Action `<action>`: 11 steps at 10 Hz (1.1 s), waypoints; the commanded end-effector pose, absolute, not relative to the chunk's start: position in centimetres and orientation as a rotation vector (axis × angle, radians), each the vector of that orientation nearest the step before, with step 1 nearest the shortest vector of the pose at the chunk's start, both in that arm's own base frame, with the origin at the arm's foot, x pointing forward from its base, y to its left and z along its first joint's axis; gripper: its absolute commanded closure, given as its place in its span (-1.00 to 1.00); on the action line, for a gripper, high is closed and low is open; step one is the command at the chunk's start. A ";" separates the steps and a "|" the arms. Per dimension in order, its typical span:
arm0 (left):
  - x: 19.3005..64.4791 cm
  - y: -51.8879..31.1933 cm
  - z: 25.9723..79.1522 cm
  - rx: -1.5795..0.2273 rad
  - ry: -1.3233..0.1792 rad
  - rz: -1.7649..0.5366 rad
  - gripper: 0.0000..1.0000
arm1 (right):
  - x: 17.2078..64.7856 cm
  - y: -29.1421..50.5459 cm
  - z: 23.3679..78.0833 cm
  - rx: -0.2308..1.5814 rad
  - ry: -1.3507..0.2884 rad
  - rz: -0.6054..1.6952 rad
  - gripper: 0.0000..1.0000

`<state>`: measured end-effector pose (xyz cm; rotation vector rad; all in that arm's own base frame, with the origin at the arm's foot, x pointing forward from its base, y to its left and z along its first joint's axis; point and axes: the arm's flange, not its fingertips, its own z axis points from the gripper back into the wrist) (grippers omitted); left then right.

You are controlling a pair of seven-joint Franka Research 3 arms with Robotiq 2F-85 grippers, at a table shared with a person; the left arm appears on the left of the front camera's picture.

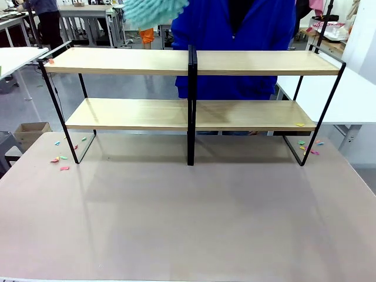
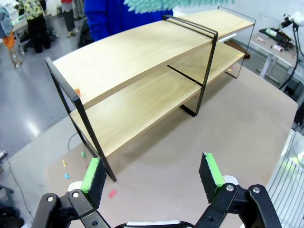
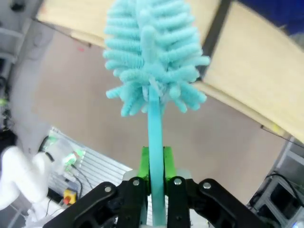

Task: Clean the shelves.
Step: Clean another randomly selected level of the Shelf with the Duster.

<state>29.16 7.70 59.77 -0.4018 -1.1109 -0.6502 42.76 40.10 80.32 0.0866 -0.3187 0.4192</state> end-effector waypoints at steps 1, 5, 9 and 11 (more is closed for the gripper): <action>29.2 7.8 59.7 -0.409 -1.119 -0.660 -1.00 | 47.1 46.1 87.6 0.081 -0.365 0.405 0.75; 29.2 7.8 59.7 -0.409 -1.119 -0.660 -1.00 | 46.9 55.5 85.9 0.038 -0.370 0.464 0.75; 29.2 7.8 59.7 -0.409 -1.119 -0.660 -1.00 | 40.3 50.1 74.9 0.072 -0.347 0.511 0.75; 29.2 7.8 59.7 -0.409 -1.119 -0.660 -1.00 | 40.1 50.0 75.1 0.109 -0.319 0.559 0.75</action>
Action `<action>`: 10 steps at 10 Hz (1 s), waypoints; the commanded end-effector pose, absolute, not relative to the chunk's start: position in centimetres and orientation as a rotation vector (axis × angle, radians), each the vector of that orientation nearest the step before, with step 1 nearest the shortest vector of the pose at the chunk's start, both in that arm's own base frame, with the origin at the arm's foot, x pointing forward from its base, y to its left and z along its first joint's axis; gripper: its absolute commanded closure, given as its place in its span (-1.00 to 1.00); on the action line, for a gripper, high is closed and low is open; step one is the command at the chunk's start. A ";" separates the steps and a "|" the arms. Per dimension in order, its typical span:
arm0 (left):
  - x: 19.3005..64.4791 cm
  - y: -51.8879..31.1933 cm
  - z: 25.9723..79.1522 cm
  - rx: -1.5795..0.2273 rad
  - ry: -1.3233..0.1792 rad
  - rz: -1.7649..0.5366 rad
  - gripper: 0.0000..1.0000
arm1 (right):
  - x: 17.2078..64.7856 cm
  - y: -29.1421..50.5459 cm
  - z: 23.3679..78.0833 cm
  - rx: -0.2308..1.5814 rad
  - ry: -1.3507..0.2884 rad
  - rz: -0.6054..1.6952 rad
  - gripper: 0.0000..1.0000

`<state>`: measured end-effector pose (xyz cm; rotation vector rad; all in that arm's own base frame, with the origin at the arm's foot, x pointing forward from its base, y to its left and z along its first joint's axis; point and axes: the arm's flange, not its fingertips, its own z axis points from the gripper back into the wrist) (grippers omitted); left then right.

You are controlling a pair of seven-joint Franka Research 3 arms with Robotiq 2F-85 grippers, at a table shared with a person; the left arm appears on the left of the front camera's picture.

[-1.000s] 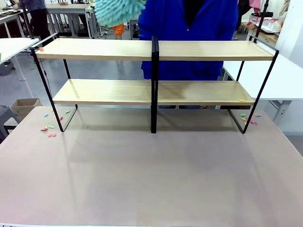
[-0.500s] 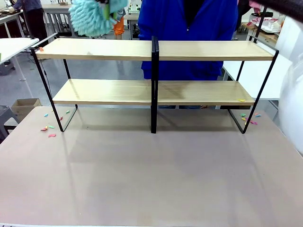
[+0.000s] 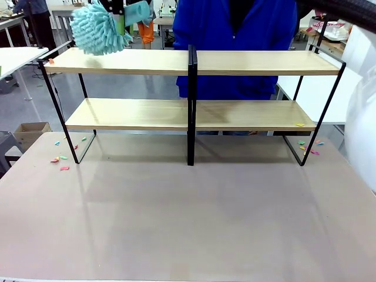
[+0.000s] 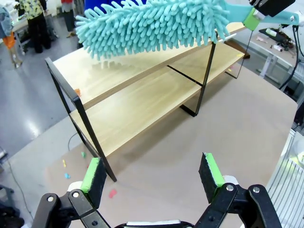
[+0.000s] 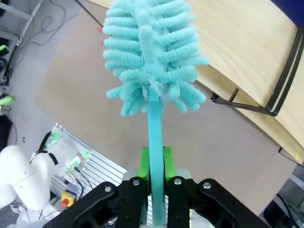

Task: Clean the shelves.
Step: Clean another randomly selected level of the Shelf with the Duster.

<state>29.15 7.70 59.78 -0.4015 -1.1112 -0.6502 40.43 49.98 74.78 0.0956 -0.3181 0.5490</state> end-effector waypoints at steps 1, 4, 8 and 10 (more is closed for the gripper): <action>29.2 7.8 59.7 -0.409 -1.119 -0.660 -1.00 | 39.8 50.4 74.2 0.093 -0.334 0.582 0.75; 29.2 7.8 59.7 -0.409 -1.119 -0.660 -1.00 | 40.1 52.0 73.4 0.108 -0.387 0.499 0.75; 29.2 7.8 59.7 -0.409 -1.119 -0.660 -1.00 | 40.4 56.7 72.3 0.072 -0.342 0.574 0.75; 29.2 7.8 59.7 -0.409 -1.119 -0.660 -1.00 | 40.5 56.1 72.5 0.186 -0.314 0.632 0.75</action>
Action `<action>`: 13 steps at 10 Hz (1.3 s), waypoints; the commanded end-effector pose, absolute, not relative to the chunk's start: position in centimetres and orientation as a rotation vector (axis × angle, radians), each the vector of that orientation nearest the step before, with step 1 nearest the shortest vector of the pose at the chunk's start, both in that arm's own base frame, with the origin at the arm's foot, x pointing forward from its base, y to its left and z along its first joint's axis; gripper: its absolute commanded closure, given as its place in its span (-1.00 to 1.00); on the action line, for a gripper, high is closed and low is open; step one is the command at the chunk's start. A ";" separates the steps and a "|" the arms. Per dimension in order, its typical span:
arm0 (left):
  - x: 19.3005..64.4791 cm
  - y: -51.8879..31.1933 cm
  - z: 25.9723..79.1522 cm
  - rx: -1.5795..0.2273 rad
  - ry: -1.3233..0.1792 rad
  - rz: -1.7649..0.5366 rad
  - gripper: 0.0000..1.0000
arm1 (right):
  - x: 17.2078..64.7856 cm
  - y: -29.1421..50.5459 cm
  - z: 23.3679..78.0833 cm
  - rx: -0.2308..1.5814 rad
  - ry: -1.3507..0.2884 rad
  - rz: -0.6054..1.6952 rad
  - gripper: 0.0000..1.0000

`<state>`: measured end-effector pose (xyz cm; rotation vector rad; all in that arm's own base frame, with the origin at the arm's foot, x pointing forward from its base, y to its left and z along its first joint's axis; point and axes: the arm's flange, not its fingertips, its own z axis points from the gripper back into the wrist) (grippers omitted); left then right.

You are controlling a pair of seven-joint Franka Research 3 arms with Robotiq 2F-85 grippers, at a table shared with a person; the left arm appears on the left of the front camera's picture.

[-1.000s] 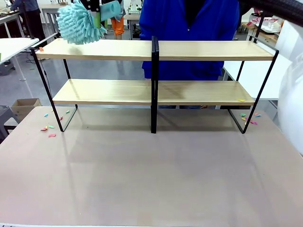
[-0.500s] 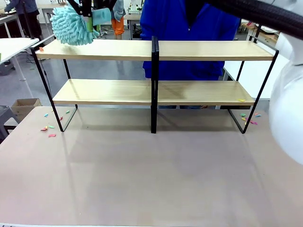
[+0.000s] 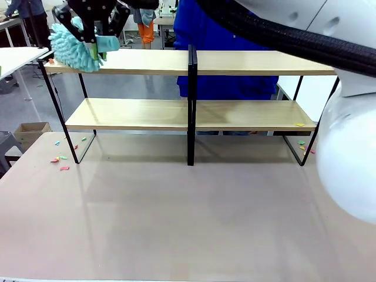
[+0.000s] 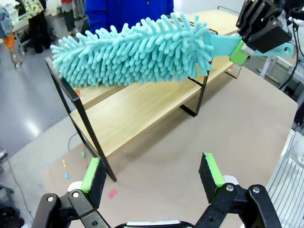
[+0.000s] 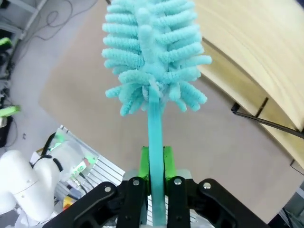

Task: Clean the shelves.
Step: Clean another randomly selected level of the Shelf with the Duster.

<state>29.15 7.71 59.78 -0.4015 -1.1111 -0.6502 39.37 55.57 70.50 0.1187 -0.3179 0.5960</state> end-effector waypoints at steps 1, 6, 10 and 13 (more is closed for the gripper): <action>29.2 7.8 59.7 -0.409 -1.119 -0.660 -1.00 | 40.5 55.2 72.5 0.348 -0.274 0.721 0.75; 29.2 7.8 59.7 -0.409 -1.119 -0.660 -1.00 | 40.5 49.9 72.5 0.473 -0.246 0.684 0.75; 29.2 7.8 59.7 -0.409 -1.119 -0.660 -1.00 | 40.1 44.6 73.9 0.412 -0.258 0.657 0.75; 29.2 7.8 59.7 -0.409 -1.119 -0.660 -1.00 | 39.3 32.8 79.3 0.336 -0.293 0.704 0.75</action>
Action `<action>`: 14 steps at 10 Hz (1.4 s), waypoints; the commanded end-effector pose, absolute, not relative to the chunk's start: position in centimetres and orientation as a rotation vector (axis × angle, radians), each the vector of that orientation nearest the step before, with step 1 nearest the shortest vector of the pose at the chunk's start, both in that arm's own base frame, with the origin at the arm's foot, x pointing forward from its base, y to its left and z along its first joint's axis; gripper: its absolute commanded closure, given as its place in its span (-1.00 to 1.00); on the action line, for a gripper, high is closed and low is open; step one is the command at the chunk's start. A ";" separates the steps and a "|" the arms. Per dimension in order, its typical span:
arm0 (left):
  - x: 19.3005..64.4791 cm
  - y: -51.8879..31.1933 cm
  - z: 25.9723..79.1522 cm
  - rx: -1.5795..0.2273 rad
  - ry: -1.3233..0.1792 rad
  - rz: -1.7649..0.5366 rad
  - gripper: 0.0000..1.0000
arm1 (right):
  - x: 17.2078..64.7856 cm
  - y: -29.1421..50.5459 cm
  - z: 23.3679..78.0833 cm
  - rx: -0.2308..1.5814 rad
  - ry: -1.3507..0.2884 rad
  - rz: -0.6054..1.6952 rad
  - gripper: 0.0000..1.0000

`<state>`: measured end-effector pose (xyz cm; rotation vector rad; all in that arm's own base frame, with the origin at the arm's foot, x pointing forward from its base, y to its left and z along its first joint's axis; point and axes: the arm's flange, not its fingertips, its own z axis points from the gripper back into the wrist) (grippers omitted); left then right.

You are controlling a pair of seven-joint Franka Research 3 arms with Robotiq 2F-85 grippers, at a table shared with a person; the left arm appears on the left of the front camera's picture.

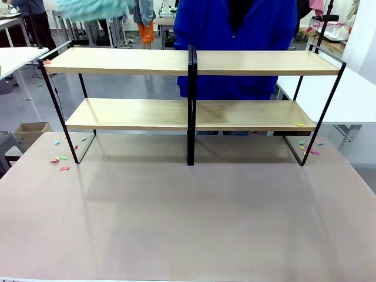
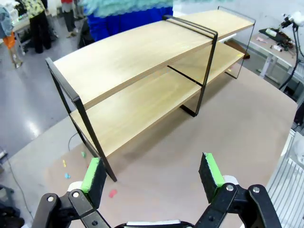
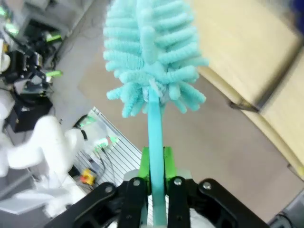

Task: Clean the shelves.
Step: Clean another randomly selected level of the Shelf with the Duster.

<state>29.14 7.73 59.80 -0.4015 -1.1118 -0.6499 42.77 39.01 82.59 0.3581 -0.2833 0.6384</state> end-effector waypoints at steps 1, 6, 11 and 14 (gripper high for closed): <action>29.2 7.8 59.7 -0.409 -1.119 -0.660 -1.00 | 38.7 29.8 80.3 0.262 -0.271 0.748 0.75; 29.2 7.8 59.7 -0.409 -1.119 -0.660 -1.00 | 34.7 16.8 79.8 0.353 -0.466 0.578 0.75; 29.2 7.8 59.7 -0.409 -1.119 -0.660 -1.00 | 40.1 19.3 92.3 0.306 -0.420 0.554 0.75; 29.2 7.8 59.7 -0.409 -1.119 -0.660 -1.00 | 43.1 29.7 89.7 0.196 -0.316 0.706 0.75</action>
